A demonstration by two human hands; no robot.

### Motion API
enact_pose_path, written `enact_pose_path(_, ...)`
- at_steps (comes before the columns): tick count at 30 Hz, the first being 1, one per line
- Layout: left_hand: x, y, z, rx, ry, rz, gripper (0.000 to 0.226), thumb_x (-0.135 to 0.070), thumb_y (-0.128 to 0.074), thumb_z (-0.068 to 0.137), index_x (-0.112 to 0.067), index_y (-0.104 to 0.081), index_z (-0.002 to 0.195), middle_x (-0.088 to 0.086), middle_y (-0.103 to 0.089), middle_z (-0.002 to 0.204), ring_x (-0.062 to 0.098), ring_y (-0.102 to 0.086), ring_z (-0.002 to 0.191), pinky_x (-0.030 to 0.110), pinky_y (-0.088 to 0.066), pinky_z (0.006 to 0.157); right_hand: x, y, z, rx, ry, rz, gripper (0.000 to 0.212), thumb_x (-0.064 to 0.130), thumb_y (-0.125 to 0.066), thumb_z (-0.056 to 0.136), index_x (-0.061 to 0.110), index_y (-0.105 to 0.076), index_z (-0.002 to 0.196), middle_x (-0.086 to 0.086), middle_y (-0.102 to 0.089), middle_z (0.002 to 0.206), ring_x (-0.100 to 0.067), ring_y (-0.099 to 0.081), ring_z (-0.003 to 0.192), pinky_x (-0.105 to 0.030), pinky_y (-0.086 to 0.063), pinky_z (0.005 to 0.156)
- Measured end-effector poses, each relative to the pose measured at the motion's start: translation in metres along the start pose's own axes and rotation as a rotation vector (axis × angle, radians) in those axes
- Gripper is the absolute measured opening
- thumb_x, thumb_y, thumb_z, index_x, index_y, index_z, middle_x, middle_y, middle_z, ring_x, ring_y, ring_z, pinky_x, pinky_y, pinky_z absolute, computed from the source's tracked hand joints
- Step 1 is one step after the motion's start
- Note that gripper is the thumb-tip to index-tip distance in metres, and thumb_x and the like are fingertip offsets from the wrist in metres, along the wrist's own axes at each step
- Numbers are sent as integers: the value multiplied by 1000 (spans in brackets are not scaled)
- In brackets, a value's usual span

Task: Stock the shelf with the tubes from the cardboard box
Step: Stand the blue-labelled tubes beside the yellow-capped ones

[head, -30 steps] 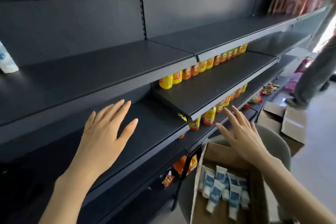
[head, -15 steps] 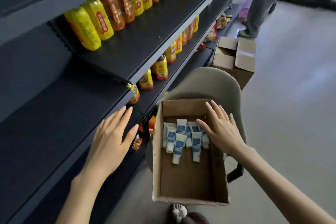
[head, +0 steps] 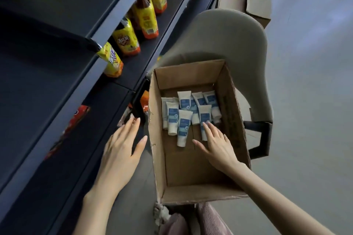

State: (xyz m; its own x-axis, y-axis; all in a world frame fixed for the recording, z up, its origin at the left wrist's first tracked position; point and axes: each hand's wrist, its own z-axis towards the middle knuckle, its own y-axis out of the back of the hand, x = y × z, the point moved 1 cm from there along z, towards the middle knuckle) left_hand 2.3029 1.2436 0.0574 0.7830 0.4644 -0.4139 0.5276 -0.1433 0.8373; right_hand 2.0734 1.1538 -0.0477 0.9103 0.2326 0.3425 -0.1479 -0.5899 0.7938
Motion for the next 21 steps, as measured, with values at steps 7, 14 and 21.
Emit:
enact_pose_path(7,14,-30,18,16,-21,-51,64,-54,-26,88,-35,-12,147,-18,-10,155,-9,-5,134,24,-10,110,8,-59,53,62,-157,381,75,55,-45,92,16,-15,149,-7,-28,151,-26,-33,137,-45,-37,106)
enact_pose_path(14,23,-52,27,4,-23,-152,53,-58,-29,91,-48,-7,138,-28,-10,147,-12,-5,132,18,-5,108,12,-102,107,145,-320,887,59,12,-65,87,12,-33,137,-7,-52,134,-23,-49,125,-32,-40,101)
enact_pose_path(21,33,-66,27,-30,8,-195,55,-49,-32,91,-42,-16,143,-27,-14,146,-11,-9,132,7,-2,104,12,-121,126,21,-449,998,54,7,-70,82,6,-40,127,0,-54,118,-16,-53,112,-32,-45,94)
